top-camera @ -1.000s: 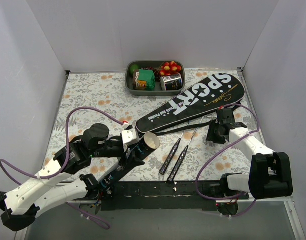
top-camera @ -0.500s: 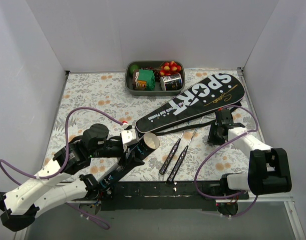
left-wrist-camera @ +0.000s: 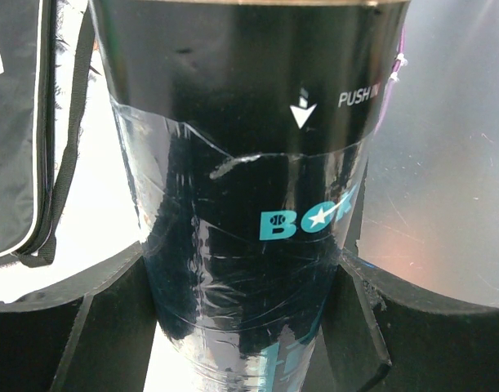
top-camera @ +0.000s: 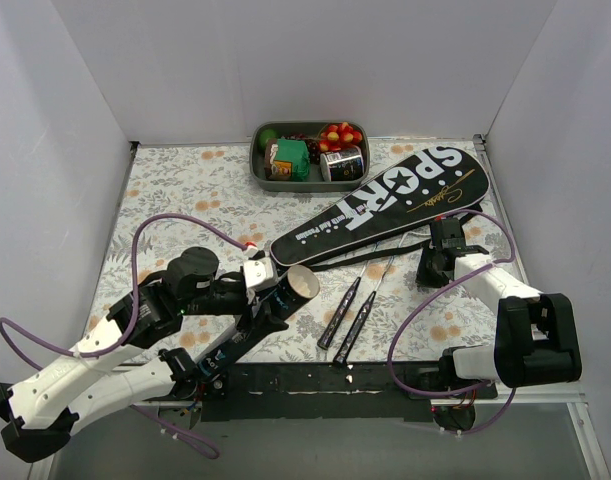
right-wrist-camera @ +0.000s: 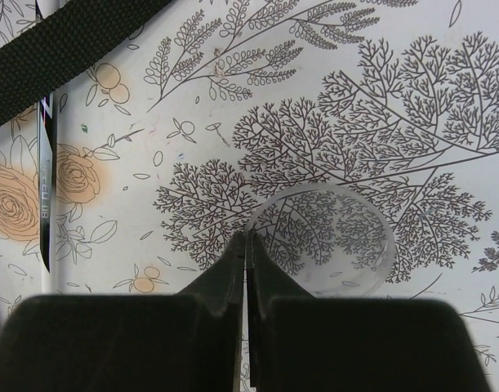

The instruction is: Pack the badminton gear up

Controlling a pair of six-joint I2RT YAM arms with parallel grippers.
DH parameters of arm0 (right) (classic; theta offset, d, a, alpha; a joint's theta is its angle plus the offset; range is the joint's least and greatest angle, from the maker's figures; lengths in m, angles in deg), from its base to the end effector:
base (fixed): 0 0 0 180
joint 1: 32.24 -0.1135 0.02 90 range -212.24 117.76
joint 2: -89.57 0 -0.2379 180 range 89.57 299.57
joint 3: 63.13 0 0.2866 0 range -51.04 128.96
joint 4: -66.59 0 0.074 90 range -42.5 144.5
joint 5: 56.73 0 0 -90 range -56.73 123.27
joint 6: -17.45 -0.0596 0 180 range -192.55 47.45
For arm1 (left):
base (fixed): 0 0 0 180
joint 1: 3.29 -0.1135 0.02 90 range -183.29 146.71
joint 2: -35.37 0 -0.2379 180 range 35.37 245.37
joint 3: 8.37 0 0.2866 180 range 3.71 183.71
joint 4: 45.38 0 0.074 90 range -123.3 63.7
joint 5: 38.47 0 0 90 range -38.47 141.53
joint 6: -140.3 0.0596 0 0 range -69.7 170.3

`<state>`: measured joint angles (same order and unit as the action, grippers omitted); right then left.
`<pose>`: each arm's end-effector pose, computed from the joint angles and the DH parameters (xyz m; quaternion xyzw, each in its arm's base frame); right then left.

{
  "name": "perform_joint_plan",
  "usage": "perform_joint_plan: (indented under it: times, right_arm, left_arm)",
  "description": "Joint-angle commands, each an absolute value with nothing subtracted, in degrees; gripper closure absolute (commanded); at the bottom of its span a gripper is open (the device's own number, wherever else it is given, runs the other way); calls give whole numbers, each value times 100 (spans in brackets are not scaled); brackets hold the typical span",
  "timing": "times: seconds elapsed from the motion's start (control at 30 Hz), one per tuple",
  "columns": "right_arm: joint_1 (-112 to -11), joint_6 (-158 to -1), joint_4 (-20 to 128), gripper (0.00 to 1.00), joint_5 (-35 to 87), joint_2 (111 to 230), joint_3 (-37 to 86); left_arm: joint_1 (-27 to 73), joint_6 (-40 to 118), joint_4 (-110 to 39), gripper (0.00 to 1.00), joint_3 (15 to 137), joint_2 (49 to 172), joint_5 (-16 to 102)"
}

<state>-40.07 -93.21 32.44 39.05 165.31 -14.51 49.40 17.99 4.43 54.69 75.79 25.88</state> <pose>0.2788 0.0323 0.0965 0.1205 0.9600 0.0136 0.2522 0.1110 -0.1883 0.3198 0.2611 0.7985 -0.4830 0.2467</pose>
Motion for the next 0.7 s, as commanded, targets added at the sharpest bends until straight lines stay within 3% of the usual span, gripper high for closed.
perform_joint_plan:
  times: [0.0,0.27,0.67]
  right_arm:
    - [-3971,-9232,3288,99,3969,16559,-1483]
    - [-3988,-9101,2806,99,3381,15998,-1098]
    - [-4269,-8696,1496,99,86,14468,598]
  left_arm:
    - [4971,1725,528,75,5592,7597,2569]
    - [4971,1690,511,75,5662,7623,2525]
    - [4962,1787,335,75,5741,7957,1963]
